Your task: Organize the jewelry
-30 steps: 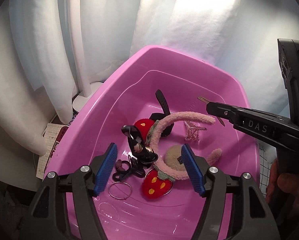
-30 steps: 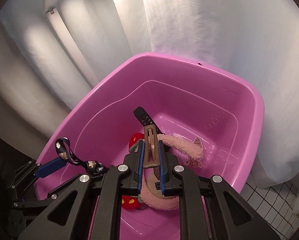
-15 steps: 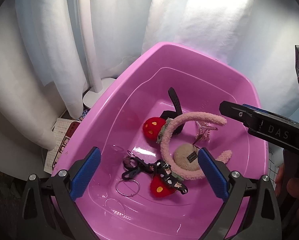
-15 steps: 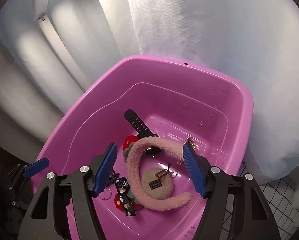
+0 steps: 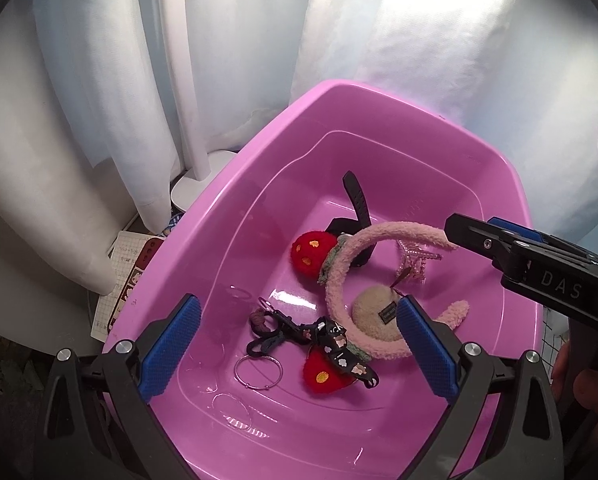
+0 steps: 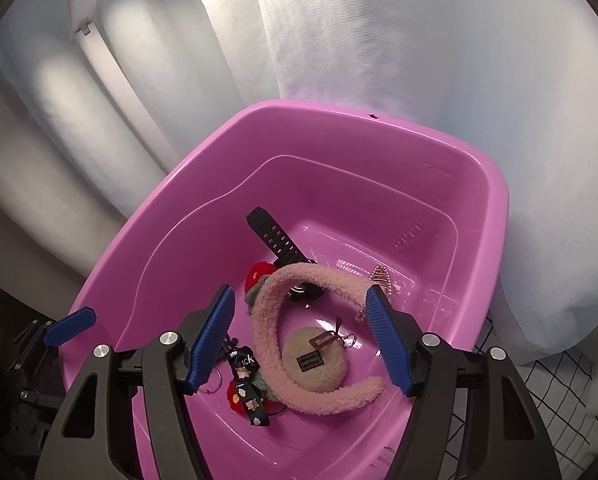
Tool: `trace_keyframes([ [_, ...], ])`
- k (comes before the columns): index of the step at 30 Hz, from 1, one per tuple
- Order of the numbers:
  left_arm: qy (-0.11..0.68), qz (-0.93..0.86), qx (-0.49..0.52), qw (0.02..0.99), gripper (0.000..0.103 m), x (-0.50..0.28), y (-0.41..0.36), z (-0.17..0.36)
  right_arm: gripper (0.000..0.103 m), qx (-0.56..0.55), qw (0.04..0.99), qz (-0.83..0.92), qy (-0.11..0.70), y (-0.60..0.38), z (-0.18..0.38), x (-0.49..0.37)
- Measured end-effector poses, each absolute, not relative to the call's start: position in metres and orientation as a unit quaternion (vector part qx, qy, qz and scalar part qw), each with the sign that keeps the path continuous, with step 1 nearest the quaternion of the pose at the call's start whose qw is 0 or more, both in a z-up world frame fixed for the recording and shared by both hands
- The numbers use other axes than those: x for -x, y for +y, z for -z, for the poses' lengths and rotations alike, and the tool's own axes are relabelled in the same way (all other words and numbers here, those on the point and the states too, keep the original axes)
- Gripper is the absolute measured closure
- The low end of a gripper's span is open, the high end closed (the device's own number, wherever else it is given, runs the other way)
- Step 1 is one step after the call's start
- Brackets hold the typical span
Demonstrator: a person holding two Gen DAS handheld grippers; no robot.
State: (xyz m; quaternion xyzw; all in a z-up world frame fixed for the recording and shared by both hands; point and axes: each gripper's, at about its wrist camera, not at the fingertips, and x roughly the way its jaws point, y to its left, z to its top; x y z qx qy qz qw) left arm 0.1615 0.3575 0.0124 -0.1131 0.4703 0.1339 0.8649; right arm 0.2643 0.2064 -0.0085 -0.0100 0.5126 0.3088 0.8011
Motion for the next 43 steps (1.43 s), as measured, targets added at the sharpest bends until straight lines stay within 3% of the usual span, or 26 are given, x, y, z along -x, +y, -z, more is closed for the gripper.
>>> trace_keyframes([
  [43,0.478,-0.135,0.091,0.863,0.006,-0.158,0.353,-0.013,0.038,0.011,0.8,-0.312,0.512,0.208,0.013,-0.257],
])
